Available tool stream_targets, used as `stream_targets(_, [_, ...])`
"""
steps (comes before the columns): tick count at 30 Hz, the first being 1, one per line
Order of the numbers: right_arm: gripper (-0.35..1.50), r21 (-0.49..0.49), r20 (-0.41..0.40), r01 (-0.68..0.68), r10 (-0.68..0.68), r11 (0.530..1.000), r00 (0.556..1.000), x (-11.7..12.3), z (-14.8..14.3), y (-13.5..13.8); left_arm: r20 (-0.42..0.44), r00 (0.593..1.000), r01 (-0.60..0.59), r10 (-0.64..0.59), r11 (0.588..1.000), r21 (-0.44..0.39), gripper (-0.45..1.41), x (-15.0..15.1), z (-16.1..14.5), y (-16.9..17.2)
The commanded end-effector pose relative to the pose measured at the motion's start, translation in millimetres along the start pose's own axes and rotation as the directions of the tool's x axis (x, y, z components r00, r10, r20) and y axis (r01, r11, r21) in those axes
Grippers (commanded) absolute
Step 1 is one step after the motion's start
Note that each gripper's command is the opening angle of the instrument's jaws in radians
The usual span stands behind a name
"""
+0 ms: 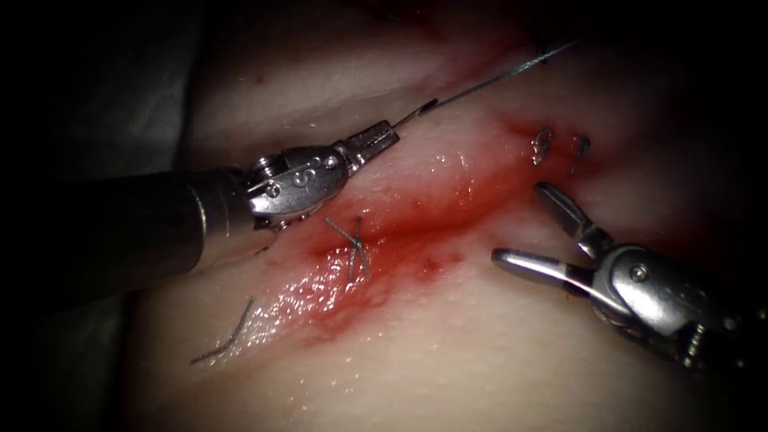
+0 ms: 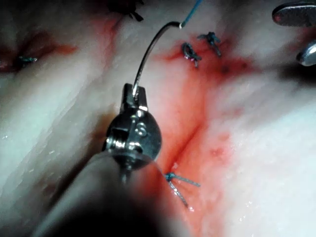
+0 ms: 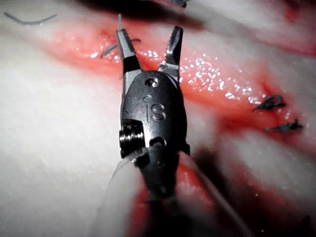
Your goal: Wound Closure
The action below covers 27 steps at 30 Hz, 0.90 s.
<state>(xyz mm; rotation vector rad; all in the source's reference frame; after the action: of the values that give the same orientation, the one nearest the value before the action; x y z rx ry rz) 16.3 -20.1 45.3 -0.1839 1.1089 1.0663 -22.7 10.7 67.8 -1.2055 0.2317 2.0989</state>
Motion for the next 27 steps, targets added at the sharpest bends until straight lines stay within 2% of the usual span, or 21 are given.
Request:
stream_targets(1, [0.98, -0.021, 0.001, 0.001, -0.001, 1.000, 1.000, -0.5, 0.9, -0.4, -0.014, 1.000, 0.006, -0.006, 1.000, -0.006, -0.45, 0.3, 0.4, 0.6])
stream_targets(4, [1.04, -0.077, -0.004, 0.001, -0.001, 0.997, 1.000, -0.7, 1.7, -0.1, -0.062, 0.998, 0.015, -0.016, 1.000, -0.014, -0.45, 2.4, -0.7, 1.6])
stream_targets(7, [1.03, -0.105, -0.025, -0.004, 0.002, 0.994, 1.000, -0.4, 2.6, 0.5, -0.086, 0.995, 0.051, -0.055, 0.997, -0.054, -0.45, 4.4, -1.8, 3.4])
stream_targets(13, [1.13, -0.160, -0.072, 0.048, -0.060, 0.986, 0.996, 2.1, 4.8, 1.7, -0.114, 0.981, 0.142, -0.159, 0.979, -0.145, -0.45, 6.9, -2.5, 6.2])
stream_targets(17, [1.14, -0.181, -0.072, 0.079, -0.094, 0.980, 0.993, 3.0, 5.6, 1.4, -0.125, 0.965, 0.203, -0.230, 0.959, -0.196, -0.45, 7.1, -2.4, 6.6])
stream_targets(21, [1.08, -0.190, -0.070, 0.077, -0.092, 0.979, 0.993, 3.2, 6.1, 0.9, -0.132, 0.951, 0.249, -0.280, 0.945, -0.212, -0.45, 6.8, -2.4, 6.1])
stream_targets(25, [0.91, -0.197, -0.071, 0.076, -0.091, 0.978, 0.993, 3.3, 6.5, 0.7, -0.131, 0.946, 0.263, -0.296, 0.939, -0.222, -0.45, 6.6, -2.4, 6.1])
stream_targets(27, [0.91, -0.202, -0.068, 0.087, -0.102, 0.976, 0.992, 3.4, 6.8, 0.6, -0.132, 0.946, 0.262, -0.296, 0.939, -0.224, -0.45, 6.6, -2.5, 6.2])
